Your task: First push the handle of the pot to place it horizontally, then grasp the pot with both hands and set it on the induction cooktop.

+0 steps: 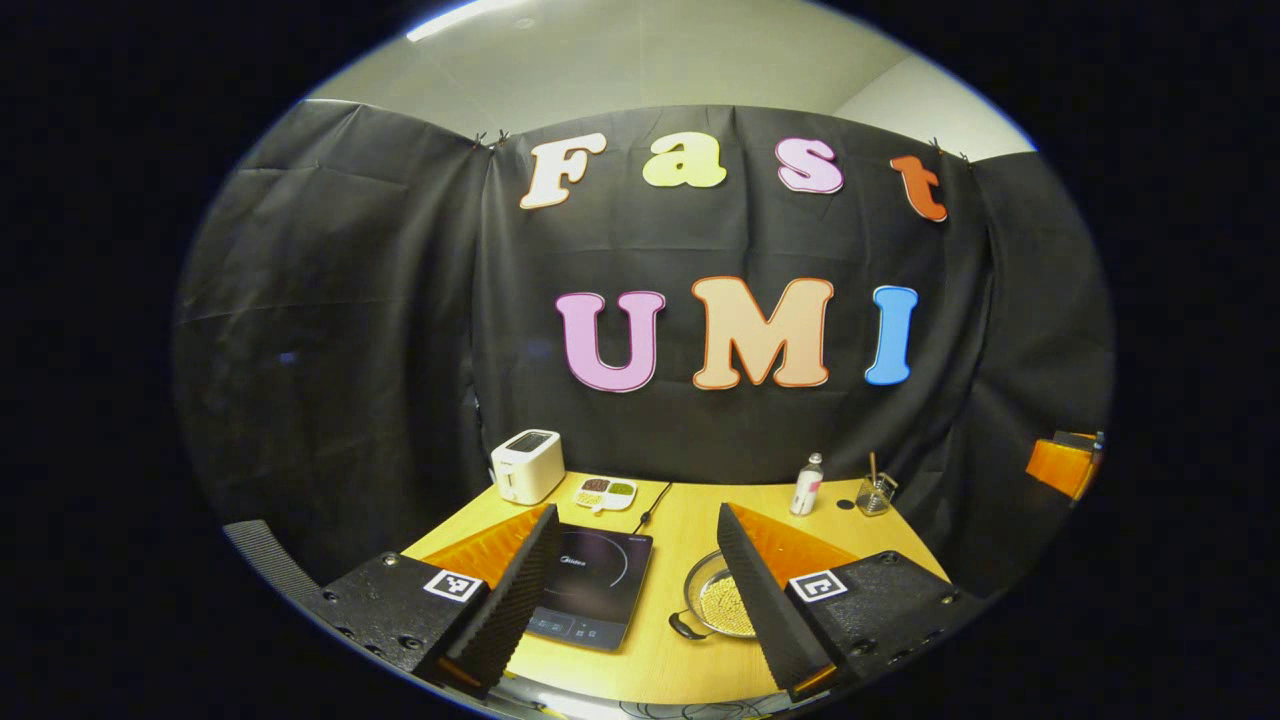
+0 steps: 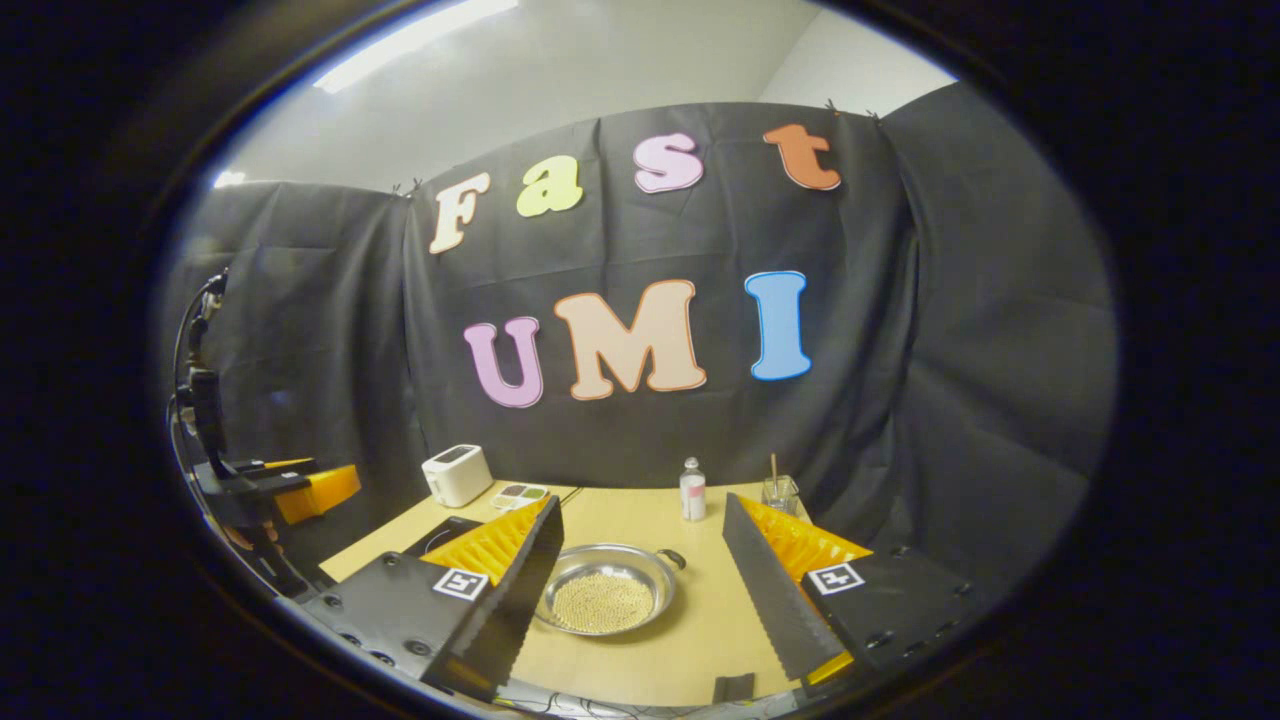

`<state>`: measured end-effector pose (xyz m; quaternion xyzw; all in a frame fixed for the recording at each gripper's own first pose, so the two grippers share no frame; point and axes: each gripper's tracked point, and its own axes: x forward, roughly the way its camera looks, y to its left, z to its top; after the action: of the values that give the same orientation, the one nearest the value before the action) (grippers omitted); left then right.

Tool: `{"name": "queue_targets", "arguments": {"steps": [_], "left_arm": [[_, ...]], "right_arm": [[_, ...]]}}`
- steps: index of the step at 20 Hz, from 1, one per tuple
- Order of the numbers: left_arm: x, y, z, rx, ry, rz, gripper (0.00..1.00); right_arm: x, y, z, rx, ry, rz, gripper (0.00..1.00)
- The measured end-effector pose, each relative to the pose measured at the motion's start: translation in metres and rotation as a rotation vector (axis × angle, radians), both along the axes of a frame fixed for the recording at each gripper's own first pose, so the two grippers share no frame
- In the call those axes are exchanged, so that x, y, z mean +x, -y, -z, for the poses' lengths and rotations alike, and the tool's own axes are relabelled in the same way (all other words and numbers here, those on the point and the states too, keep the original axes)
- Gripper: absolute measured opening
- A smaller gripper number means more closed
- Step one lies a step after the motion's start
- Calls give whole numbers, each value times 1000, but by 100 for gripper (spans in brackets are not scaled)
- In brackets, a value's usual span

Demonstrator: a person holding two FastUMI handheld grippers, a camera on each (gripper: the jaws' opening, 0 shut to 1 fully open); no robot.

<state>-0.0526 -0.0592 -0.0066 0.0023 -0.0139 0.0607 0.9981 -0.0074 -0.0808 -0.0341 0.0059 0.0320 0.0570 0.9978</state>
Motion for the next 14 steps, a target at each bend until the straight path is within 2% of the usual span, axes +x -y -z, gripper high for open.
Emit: {"name": "queue_targets", "arguments": {"steps": [2, 3, 4, 5, 6, 10, 12, 14], "left_arm": [[-2, 0, 0, -10, 3, -8, 92], [-2, -1, 3, -13, 0, -12, 99], [-2, -2, 5, -14, -6, -18, 99], [-1, -4, 6, -12, -5, -24, 92], [0, -6, 6, -9, -4, -34, 96], [3, -7, 4, 14, 8, -57, 96], [3, -11, 4, 22, 8, -74, 92], [4, -17, 4, 18, 4, -87, 96]], "right_arm": [[1, 0, 4, -5, -7, -6, 93], [2, 0, 7, -13, -18, -7, 93], [4, 1, 12, -21, -28, -8, 93], [6, 0, 15, -25, -38, -11, 93], [7, -2, 20, -28, -51, -20, 93], [14, -16, 40, -15, -96, -73, 92], [22, -20, 55, -8, -131, -95, 55], [33, -15, 62, -29, -154, -80, 18]]}}
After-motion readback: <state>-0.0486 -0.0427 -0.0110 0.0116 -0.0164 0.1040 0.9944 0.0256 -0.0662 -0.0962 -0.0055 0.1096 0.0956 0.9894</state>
